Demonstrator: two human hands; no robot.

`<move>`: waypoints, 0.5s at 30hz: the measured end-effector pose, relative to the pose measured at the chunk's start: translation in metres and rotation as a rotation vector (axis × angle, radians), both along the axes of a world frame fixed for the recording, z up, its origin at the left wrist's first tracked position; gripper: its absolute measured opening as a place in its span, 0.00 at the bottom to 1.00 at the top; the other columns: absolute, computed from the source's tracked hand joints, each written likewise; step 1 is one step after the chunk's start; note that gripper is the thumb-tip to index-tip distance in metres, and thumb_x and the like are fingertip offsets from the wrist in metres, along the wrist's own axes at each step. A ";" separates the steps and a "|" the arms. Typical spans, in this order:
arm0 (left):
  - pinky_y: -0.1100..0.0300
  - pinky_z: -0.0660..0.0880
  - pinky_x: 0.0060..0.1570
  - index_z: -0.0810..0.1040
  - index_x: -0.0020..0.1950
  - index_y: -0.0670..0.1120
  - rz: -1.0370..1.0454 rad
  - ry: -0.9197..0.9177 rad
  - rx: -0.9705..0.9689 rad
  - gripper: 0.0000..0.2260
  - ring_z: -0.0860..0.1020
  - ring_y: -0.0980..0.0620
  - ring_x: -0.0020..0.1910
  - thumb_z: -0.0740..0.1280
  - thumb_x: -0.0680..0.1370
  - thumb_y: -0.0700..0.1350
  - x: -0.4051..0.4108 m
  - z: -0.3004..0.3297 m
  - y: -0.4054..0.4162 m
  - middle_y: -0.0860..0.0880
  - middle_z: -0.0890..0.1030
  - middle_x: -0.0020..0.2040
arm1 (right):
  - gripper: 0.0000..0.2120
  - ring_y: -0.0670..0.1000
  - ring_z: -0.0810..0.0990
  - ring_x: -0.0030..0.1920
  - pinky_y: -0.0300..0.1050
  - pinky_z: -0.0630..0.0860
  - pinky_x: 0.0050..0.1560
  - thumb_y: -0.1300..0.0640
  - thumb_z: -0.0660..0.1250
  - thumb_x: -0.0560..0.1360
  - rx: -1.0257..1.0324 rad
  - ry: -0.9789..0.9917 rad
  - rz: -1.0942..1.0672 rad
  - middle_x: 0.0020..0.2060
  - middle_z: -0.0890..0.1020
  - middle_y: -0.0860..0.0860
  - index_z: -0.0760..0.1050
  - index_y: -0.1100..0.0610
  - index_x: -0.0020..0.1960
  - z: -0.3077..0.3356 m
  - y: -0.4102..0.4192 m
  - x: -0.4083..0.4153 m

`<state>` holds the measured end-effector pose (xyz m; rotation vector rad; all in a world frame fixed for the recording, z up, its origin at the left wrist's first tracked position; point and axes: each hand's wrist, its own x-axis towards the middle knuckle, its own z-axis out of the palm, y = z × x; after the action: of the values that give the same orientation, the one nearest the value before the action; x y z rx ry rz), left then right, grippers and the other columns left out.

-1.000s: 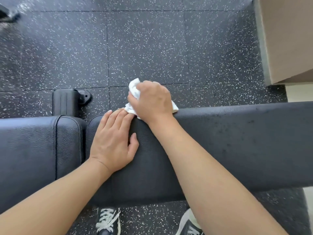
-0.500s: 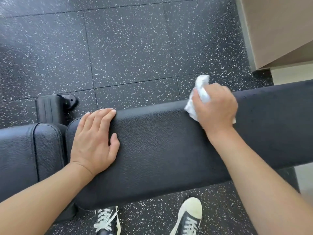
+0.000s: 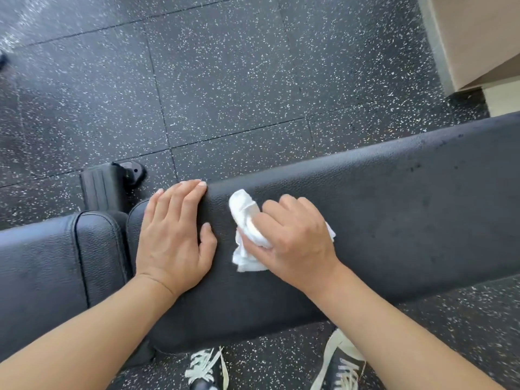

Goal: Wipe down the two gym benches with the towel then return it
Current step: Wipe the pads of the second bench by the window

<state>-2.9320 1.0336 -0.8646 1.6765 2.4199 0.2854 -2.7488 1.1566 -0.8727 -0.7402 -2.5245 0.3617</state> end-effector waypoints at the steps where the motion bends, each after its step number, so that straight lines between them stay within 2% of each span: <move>1: 0.38 0.63 0.76 0.70 0.76 0.40 0.002 0.003 -0.002 0.28 0.72 0.38 0.72 0.59 0.77 0.50 0.000 0.000 0.000 0.42 0.74 0.73 | 0.13 0.55 0.64 0.34 0.52 0.61 0.34 0.52 0.71 0.79 0.040 -0.013 -0.005 0.32 0.67 0.51 0.71 0.54 0.40 -0.002 0.011 0.025; 3: 0.38 0.62 0.76 0.70 0.76 0.40 0.004 0.003 0.000 0.28 0.72 0.38 0.72 0.59 0.77 0.50 0.001 0.001 0.001 0.42 0.74 0.73 | 0.16 0.55 0.64 0.34 0.54 0.64 0.33 0.51 0.69 0.81 0.090 -0.065 -0.135 0.32 0.66 0.51 0.69 0.54 0.38 -0.004 0.045 0.077; 5: 0.38 0.62 0.76 0.70 0.76 0.40 0.008 -0.002 0.005 0.28 0.72 0.37 0.72 0.59 0.77 0.50 0.001 0.001 0.001 0.42 0.74 0.73 | 0.18 0.56 0.64 0.34 0.53 0.64 0.34 0.48 0.66 0.82 0.050 -0.091 -0.343 0.32 0.64 0.50 0.62 0.49 0.38 -0.002 0.075 0.111; 6: 0.38 0.62 0.76 0.70 0.75 0.40 0.010 -0.005 0.008 0.28 0.72 0.37 0.72 0.59 0.77 0.50 0.001 0.001 0.000 0.42 0.74 0.73 | 0.18 0.56 0.65 0.34 0.50 0.62 0.35 0.47 0.65 0.82 0.027 -0.098 -0.439 0.32 0.64 0.49 0.60 0.47 0.39 0.000 0.080 0.114; 8: 0.38 0.62 0.76 0.70 0.75 0.40 0.007 -0.014 0.016 0.28 0.71 0.37 0.71 0.60 0.77 0.49 0.001 0.001 0.000 0.42 0.74 0.73 | 0.18 0.56 0.67 0.35 0.49 0.59 0.36 0.47 0.66 0.80 0.023 -0.123 -0.552 0.32 0.67 0.50 0.62 0.50 0.37 0.000 0.072 0.103; 12: 0.37 0.63 0.76 0.70 0.75 0.40 0.013 -0.027 0.010 0.28 0.71 0.37 0.72 0.59 0.77 0.49 0.003 0.002 0.001 0.42 0.74 0.73 | 0.13 0.57 0.69 0.35 0.52 0.62 0.36 0.48 0.70 0.76 -0.013 -0.114 -0.418 0.34 0.72 0.52 0.73 0.55 0.40 0.000 0.023 0.017; 15: 0.37 0.63 0.75 0.70 0.75 0.40 0.006 -0.028 0.021 0.27 0.71 0.37 0.71 0.57 0.77 0.49 0.001 0.000 0.000 0.42 0.74 0.72 | 0.12 0.56 0.70 0.37 0.51 0.60 0.38 0.46 0.70 0.76 -0.098 -0.102 -0.284 0.35 0.73 0.50 0.77 0.54 0.43 0.004 -0.020 -0.055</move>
<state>-2.9310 1.0340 -0.8647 1.6626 2.4100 0.3343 -2.8042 1.1364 -0.8686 -1.1650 -2.4609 0.3580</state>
